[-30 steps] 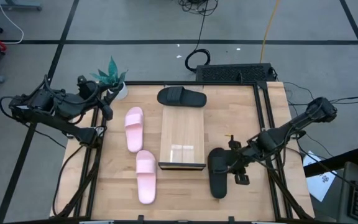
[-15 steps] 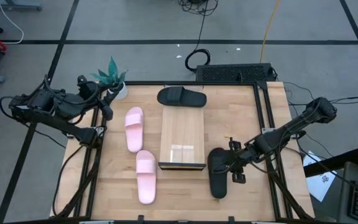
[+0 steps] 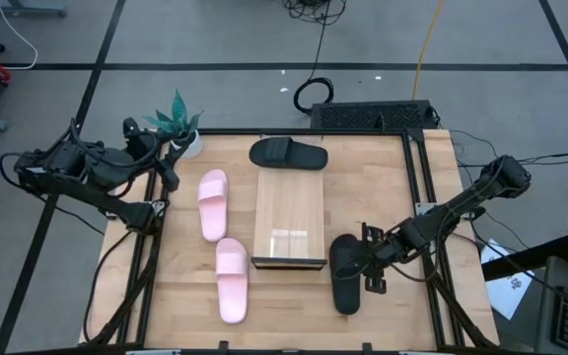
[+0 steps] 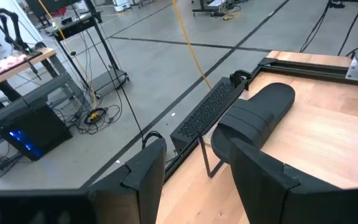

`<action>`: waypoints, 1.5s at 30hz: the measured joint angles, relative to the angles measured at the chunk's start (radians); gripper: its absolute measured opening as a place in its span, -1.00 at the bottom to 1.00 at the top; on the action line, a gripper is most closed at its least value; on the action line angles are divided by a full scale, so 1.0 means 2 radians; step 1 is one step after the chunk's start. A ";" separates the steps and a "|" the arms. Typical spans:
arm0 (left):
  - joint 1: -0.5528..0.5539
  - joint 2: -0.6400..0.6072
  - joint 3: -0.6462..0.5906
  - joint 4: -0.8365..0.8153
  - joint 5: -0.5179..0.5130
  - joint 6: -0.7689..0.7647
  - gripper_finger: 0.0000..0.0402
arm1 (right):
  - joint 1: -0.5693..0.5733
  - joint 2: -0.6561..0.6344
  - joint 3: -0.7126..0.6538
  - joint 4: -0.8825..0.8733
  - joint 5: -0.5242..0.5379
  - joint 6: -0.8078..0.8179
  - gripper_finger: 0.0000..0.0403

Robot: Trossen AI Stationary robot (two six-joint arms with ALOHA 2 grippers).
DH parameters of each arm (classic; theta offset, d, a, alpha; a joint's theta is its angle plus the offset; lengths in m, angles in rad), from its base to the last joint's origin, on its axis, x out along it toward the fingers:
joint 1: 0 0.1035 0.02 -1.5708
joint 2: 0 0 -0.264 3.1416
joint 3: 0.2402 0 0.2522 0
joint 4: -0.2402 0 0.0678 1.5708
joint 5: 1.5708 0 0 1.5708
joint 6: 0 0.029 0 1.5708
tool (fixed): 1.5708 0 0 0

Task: Pick and place slides into the shelf
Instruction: Put the black slide slipper on the shelf

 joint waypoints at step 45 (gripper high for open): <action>0.000 0.000 0.000 0.000 -0.001 0.045 -0.10 | 0.003 0.029 0.002 0.023 -0.016 0.062 -0.37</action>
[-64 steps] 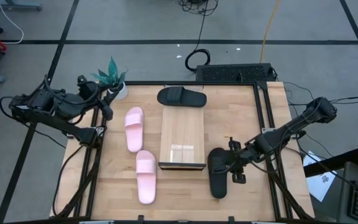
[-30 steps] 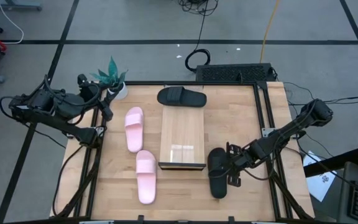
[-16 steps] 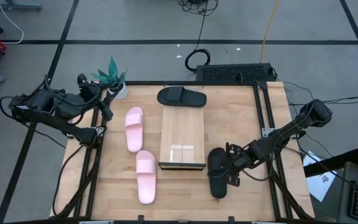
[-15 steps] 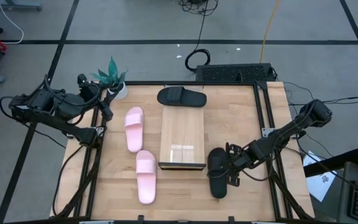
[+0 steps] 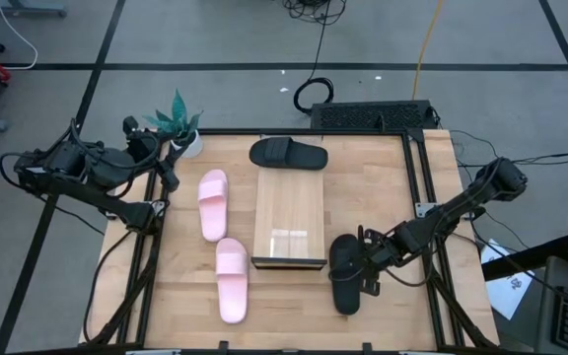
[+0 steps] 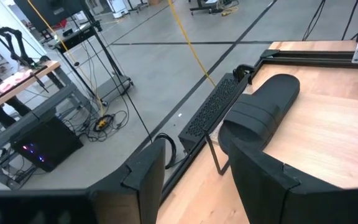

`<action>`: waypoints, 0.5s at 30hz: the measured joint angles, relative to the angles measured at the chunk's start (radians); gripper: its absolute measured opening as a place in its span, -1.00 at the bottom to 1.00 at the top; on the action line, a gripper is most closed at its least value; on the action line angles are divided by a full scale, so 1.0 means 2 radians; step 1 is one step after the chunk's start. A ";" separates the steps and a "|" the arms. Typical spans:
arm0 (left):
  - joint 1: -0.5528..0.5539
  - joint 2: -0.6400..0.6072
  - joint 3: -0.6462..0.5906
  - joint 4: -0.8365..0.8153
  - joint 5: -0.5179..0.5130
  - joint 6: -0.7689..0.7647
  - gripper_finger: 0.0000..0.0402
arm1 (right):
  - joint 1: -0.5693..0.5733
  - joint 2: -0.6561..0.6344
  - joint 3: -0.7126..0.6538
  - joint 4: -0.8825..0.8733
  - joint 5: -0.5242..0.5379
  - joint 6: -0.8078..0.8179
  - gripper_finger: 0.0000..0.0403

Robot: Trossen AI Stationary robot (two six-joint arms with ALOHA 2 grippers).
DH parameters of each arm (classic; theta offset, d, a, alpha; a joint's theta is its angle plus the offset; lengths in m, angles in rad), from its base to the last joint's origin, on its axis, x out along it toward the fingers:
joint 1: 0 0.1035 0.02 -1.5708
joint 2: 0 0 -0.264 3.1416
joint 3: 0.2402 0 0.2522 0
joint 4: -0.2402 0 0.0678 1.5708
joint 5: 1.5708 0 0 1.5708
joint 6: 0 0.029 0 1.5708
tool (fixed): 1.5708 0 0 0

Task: Pick and place slides into the shelf
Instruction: Put the black slide slipper on the shelf

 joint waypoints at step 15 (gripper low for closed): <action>0.000 0.000 0.000 0.000 0.000 0.015 -0.10 | 0.000 -0.029 0.000 0.047 -0.037 0.064 -0.38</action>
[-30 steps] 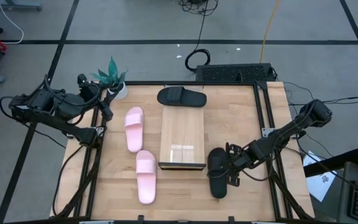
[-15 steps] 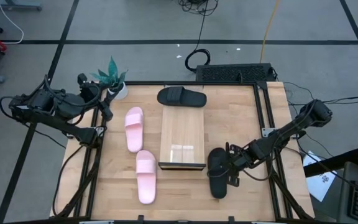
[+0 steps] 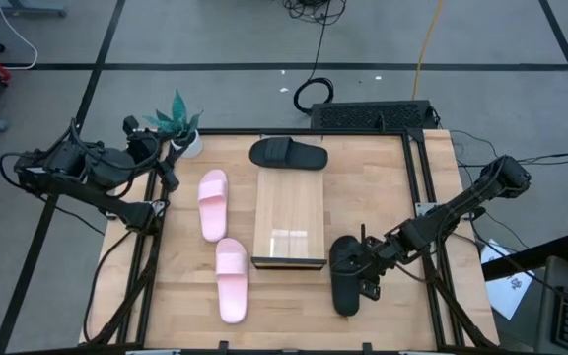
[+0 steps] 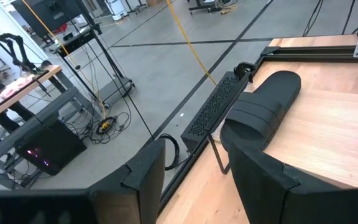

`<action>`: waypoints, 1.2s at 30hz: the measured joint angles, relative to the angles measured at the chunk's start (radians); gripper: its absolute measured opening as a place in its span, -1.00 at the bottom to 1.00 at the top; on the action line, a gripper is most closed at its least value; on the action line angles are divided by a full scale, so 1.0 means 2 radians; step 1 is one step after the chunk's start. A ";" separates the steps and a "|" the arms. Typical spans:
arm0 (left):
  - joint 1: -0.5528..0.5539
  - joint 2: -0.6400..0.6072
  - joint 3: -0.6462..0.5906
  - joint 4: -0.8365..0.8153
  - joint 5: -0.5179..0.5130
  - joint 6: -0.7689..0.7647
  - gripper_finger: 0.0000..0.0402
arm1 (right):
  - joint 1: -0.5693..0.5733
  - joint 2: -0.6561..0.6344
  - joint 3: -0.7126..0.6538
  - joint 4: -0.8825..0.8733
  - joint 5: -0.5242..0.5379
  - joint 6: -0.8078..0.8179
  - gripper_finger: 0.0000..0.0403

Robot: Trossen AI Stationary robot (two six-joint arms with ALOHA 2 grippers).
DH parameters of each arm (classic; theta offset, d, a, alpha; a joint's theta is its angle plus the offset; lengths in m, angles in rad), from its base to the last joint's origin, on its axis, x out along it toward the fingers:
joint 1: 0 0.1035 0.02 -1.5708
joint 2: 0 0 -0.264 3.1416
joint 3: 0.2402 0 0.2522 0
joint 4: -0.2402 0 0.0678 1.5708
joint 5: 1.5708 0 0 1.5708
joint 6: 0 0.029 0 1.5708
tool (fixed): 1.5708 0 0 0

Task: Pick and place slides into the shelf
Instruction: Put the black slide slipper on the shelf

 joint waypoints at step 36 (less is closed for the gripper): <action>0.000 0.000 0.000 0.000 0.014 -0.101 -0.10 | 0.157 0.012 0.222 -0.229 0.239 -0.045 -0.38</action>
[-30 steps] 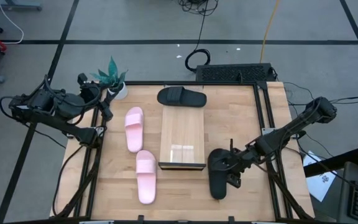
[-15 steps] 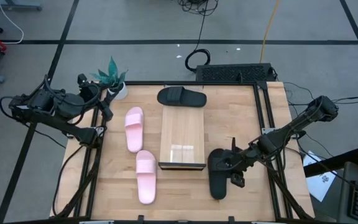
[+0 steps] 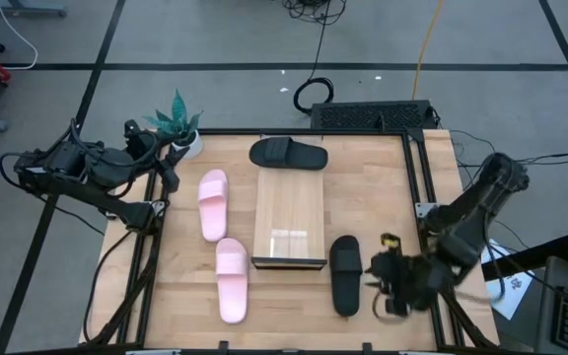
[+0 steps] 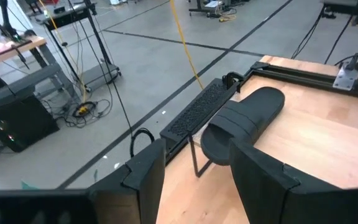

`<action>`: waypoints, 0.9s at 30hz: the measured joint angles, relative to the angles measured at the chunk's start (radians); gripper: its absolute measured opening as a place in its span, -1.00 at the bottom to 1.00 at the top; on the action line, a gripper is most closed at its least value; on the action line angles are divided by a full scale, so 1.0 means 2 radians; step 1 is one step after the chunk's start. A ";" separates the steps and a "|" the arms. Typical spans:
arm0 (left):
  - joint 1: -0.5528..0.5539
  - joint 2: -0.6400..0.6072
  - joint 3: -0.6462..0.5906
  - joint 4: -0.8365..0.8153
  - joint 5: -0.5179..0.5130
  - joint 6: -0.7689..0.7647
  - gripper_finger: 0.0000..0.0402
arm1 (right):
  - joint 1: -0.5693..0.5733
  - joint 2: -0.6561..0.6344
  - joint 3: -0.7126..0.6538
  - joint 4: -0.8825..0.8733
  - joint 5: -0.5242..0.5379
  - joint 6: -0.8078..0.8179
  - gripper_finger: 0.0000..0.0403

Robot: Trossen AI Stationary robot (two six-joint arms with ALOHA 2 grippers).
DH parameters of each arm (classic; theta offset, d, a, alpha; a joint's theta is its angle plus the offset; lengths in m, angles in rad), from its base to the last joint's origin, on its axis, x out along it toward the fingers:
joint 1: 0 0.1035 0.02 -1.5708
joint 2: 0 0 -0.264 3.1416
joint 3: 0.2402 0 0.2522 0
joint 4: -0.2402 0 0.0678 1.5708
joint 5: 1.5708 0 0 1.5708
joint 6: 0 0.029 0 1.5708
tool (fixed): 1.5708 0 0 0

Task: Pick and place slides into the shelf
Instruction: Put the black slide slipper on the shelf

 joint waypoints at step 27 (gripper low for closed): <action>0.000 0.059 0.000 0.000 0.001 -0.017 -0.10 | 0.033 0.286 0.175 -0.244 0.099 0.049 -0.38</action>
